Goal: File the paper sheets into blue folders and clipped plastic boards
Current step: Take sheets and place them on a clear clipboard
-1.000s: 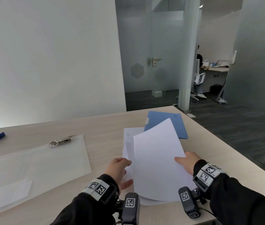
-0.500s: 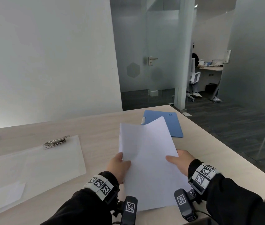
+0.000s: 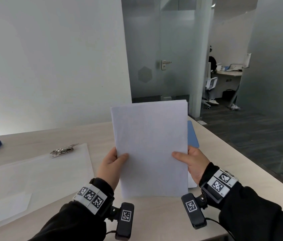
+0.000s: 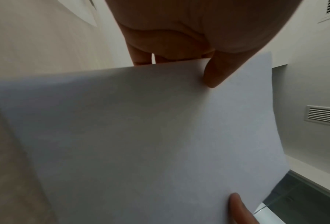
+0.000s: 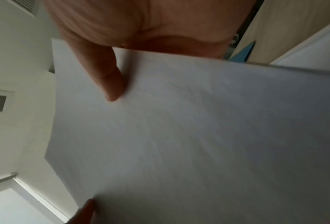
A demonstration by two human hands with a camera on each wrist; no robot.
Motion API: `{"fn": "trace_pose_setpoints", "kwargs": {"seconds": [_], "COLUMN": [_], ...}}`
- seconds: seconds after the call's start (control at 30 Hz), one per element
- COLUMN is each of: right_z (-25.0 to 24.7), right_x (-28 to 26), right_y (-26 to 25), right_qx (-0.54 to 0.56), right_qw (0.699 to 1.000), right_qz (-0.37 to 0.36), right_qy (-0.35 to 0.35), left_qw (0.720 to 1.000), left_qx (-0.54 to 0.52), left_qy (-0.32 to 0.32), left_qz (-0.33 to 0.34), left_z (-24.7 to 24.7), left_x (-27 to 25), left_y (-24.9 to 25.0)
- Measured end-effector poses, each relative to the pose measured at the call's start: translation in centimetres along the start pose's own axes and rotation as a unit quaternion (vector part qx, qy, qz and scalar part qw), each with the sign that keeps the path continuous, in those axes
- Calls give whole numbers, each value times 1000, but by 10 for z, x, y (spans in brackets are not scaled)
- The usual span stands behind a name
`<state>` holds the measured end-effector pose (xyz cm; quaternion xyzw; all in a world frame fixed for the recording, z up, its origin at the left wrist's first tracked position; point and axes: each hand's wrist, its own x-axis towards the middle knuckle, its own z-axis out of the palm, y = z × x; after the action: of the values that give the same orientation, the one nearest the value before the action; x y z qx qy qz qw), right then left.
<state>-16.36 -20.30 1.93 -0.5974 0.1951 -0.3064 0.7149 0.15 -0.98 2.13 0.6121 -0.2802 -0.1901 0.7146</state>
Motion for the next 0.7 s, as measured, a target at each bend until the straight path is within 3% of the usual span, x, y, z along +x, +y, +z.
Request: {"fn": "trace_pose_setpoints", "kwargs": {"seconds": [0.33,0.5,0.63,0.7], "right_z": [7,40,83,97], "right_x": [-5,-3,-3,-1], "right_y": [20,17,26,32], "right_qx": [-42,-54,-199,-241], "right_qw": [999,996,972,962], "right_qz": [12,21,39,46], "right_qy": [-20,-66,-118,-123], "left_qw": [999,995,990,990], "left_qx": [-21,-57,-50,-7], "left_qy": [17,79,124,117], "left_qz": [-33,-30,-48,-80], "left_z": [0,-31,-80,-100], "left_x": [-12,-10,-14,-14], "left_y": [-23,-9,7,16]}}
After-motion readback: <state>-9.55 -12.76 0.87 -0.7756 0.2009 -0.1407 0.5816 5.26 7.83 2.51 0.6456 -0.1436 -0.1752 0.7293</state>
